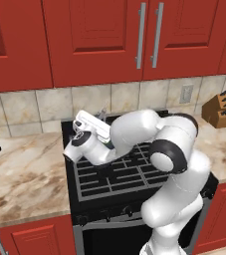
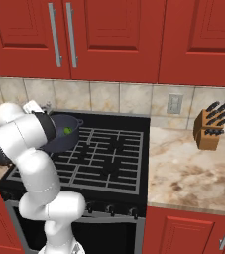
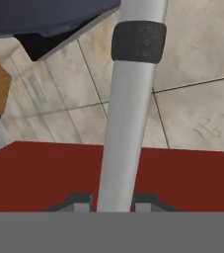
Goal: Put the bell pepper and avocado in the pot. Retrieve the spatula and lightly stir the vegetables in the pot.
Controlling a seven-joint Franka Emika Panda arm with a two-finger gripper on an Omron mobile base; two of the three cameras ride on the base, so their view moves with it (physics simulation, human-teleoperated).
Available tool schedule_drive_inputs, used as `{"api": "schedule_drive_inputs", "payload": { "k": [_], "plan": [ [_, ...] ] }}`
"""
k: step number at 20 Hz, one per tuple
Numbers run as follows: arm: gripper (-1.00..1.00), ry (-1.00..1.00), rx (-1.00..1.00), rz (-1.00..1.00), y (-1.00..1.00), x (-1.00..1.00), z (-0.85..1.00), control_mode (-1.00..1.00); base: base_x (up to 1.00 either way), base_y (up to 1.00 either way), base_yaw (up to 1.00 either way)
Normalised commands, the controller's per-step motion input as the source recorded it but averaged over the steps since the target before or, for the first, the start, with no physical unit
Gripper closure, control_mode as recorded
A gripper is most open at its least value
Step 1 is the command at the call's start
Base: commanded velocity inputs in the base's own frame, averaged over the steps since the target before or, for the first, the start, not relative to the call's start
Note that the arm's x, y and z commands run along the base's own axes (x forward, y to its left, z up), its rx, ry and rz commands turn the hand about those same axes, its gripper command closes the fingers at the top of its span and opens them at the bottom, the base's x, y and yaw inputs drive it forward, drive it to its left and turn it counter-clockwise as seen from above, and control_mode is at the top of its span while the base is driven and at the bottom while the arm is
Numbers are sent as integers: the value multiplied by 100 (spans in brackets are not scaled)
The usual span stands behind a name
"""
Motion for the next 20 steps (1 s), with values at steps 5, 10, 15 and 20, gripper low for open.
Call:
{"api": "schedule_drive_inputs", "payload": {
  "k": [5, 10, 15, 20],
  "plan": [
    [100, 7, 0, 10, -4, -42, 6, -100, 0, 0, 0],
    [100, 7, -1, 5, -29, 0, 47, -100, 0, 0, 0],
    [100, 8, -2, 0, -30, 29, 47, -100, 0, 0, 0],
    [100, 15, -2, 0, -28, 37, 4, -100, 0, 0, 0]
  ]
}}
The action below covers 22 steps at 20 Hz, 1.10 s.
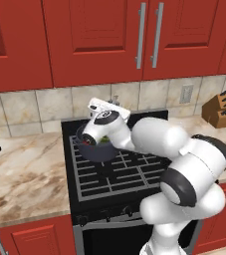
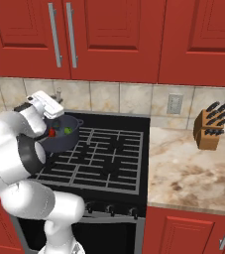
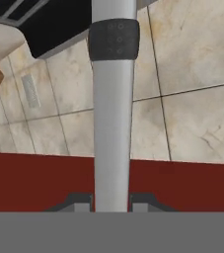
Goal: Put the bell pepper and avocado in the pot. Retrieve the spatula and lightly stir the vegetables in the pot.
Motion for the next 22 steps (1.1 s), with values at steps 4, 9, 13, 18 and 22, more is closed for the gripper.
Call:
{"api": "schedule_drive_inputs", "payload": {
  "k": [4, 9, 13, 18, 22],
  "plan": [
    [100, 12, -1, -4, -30, 64, -5, -100, 0, 0, 0],
    [100, 2, 0, -12, 0, 27, -1, -100, 0, 0, 0],
    [100, -3, -2, -8, 16, 0, -2, -100, 0, 0, 0],
    [100, -8, -7, -8, 13, 0, -24, -100, 0, 0, 0],
    [100, -8, -8, -5, 1, 0, -18, -100, 0, 0, 0]
  ]
}}
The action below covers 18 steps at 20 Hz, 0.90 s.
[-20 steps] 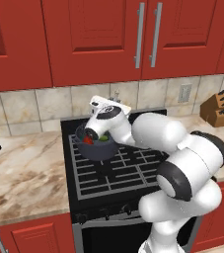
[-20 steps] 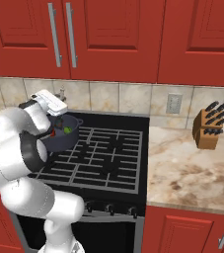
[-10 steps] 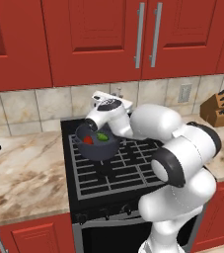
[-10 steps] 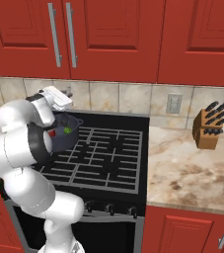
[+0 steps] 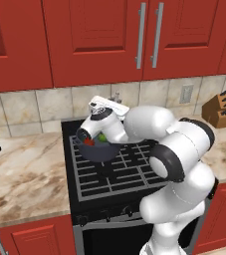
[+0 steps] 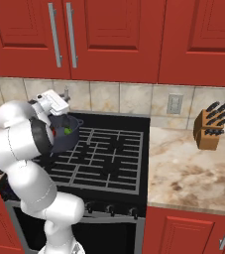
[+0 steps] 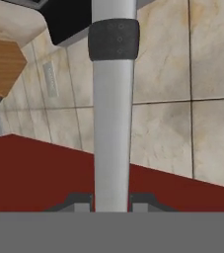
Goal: Put the bell pepper and avocado in the pot. Retrieve the spatula and lightly stir the vegetables in the pot.
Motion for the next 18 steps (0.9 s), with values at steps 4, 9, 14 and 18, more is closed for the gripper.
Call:
{"api": "schedule_drive_inputs", "payload": {
  "k": [4, 9, 14, 18],
  "plan": [
    [100, -1, -3, -3, 0, -1, -2, -100, 0, 0, 0],
    [100, 0, -1, -3, 0, -17, 0, -100, 0, 0, 0],
    [100, 0, 0, -1, 0, -27, 0, -100, 0, 0, 0],
    [100, 0, 0, -3, 0, -12, -8, -100, 0, 0, 0]
  ]
}}
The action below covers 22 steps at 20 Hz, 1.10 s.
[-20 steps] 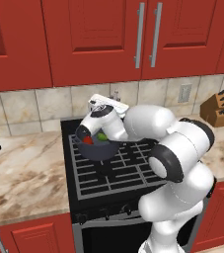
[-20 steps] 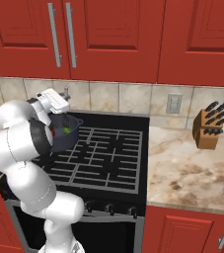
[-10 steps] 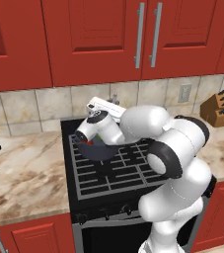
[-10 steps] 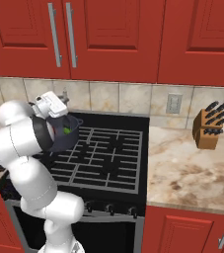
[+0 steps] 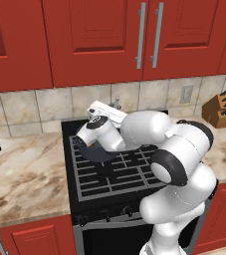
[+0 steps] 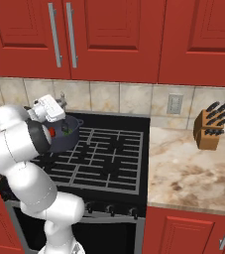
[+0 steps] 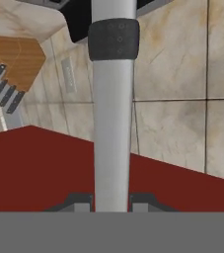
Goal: Put the bell pepper and avocado in the pot. Retrieve the spatula and lightly stir the vegetables in the pot.
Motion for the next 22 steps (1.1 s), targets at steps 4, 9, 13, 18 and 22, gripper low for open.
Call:
{"api": "schedule_drive_inputs", "payload": {
  "k": [4, 9, 13, 18, 22],
  "plan": [
    [100, 0, 0, -4, 0, -1, 0, -100, 0, 0, 0],
    [100, -3, -3, -12, 0, 15, 2, -100, 0, 0, 0],
    [100, -1, -1, -12, 0, 21, 0, -100, 0, 0, 0],
    [100, -4, 0, -9, 0, 5, 0, -100, 0, 0, 0],
    [100, -1, 0, -8, 2, 0, 0, -100, 0, 0, 0]
  ]
}}
